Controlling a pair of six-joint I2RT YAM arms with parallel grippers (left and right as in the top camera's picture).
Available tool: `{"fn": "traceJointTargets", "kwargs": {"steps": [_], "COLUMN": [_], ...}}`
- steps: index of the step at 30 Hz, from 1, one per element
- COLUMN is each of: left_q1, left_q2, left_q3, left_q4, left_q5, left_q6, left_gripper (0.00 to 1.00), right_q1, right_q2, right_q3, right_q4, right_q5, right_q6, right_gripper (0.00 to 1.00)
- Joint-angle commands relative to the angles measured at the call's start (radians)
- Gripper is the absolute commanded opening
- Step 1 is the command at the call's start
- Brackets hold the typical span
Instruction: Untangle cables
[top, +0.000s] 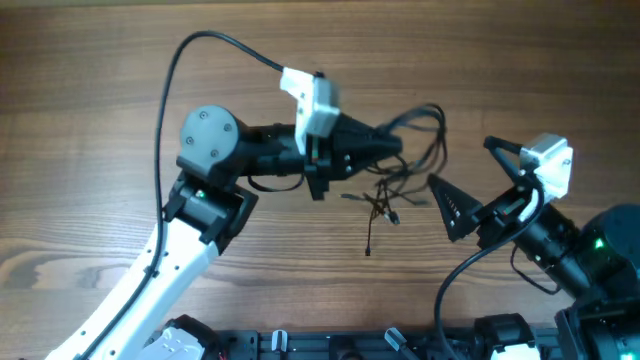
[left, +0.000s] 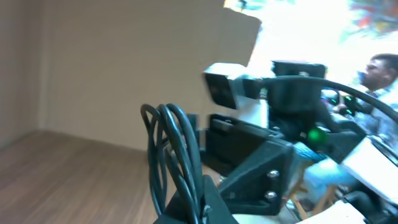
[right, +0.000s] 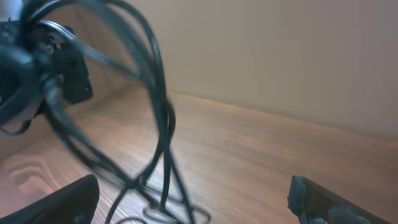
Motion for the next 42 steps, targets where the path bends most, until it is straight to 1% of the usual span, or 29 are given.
{"fn": "traceJointTargets", "kwargs": {"steps": [1, 3, 5, 6, 7, 8, 9, 10, 11, 12, 14, 15, 16, 22, 27, 30, 33, 36, 42], "left_q1": [-0.046, -0.066, -0.083, -0.098, -0.103, -0.103, -0.095, -0.079, -0.054, -0.035, -0.001, 0.031, 0.044, 0.026, 0.026, 0.026, 0.028, 0.036, 0.078], "left_q2": [-0.007, -0.007, -0.007, -0.007, -0.007, -0.007, -0.007, -0.007, -0.007, -0.007, -0.007, -0.007, -0.007, -0.007, -0.007, -0.007, -0.007, -0.007, -0.007], "left_q3": [0.009, 0.009, 0.009, 0.009, 0.009, 0.009, 0.009, 0.009, 0.009, 0.009, 0.009, 0.009, 0.009, 0.009, 0.009, 0.009, 0.009, 0.009, 0.009], "left_q4": [0.024, 0.025, 0.025, 0.025, 0.025, 0.024, 0.014, -0.002, -0.037, -0.068, -0.139, -0.248, -0.312, -0.318, -0.322, -0.325, -0.326, -0.367, -0.385], "left_q5": [0.082, 0.082, 0.082, 0.08, 0.072, 0.051, 0.017, -0.014, -0.058, -0.089, -0.146, -0.236, -0.287, -0.286, -0.286, -0.288, -0.291, -0.336, -0.346], "left_q6": [0.087, 0.087, 0.087, 0.087, 0.087, 0.087, 0.087, 0.086, 0.079, 0.058, 0.0, -0.04, -0.053, -0.053, -0.04, 0.061, 0.064, 0.151, 0.163], "left_gripper": [0.04, 0.04, 0.04, 0.04, 0.07, 0.35, 0.43, 0.52, 1.0, 1.0, 1.0, 1.0, 1.0, 1.0, 1.0, 1.0, 1.0, 1.0, 1.0], "right_q1": [0.0, 0.0, 0.0, 0.0, 0.0, 0.0, 0.0, 0.0, 0.0, 0.0, 0.0, 0.0, 0.0, 0.0, 0.0, 0.0, 0.0, 0.0, 0.0], "right_q2": [0.016, 0.021, 0.026, 0.03, 0.031, 0.032, 0.031, 0.031, 0.031, 0.031, 0.031, 0.031, 0.031, 0.031, 0.031, 0.031, 0.031, 0.031, 0.031], "right_q3": [0.009, 0.009, 0.009, 0.009, 0.009, 0.009, 0.009, 0.009, 0.009, 0.01, 0.009, 0.01, 0.009, 0.01, 0.009, 0.009, 0.009, 0.01, 0.01], "right_q4": [0.046, 0.077, 0.097, 0.102, 0.102, 0.101, 0.102, 0.101, 0.102, 0.103, 0.114, 0.146, 0.167, 0.179, 0.291, 0.333, 0.355, 0.388, 0.41], "right_q5": [-0.081, -0.141, -0.163, -0.165, -0.164, -0.164, -0.122, -0.048, 0.064, 0.122, 0.181, 0.2, 0.198, 0.171, -0.019, -0.126, -0.163, -0.182, -0.198], "right_q6": [-0.029, -0.029, -0.029, -0.029, -0.029, -0.029, -0.028, -0.009, 0.071, 0.111, 0.146, 0.164, 0.164, 0.157, 0.192, 0.211, 0.216, 0.248, 0.246], "right_gripper": [0.99, 0.87, 0.72, 0.44, 0.27, 0.18, 0.07, 0.04, 0.04, 0.04, 0.04, 0.04, 0.04, 0.04, 0.04, 0.04, 0.04, 0.04, 0.04]}}
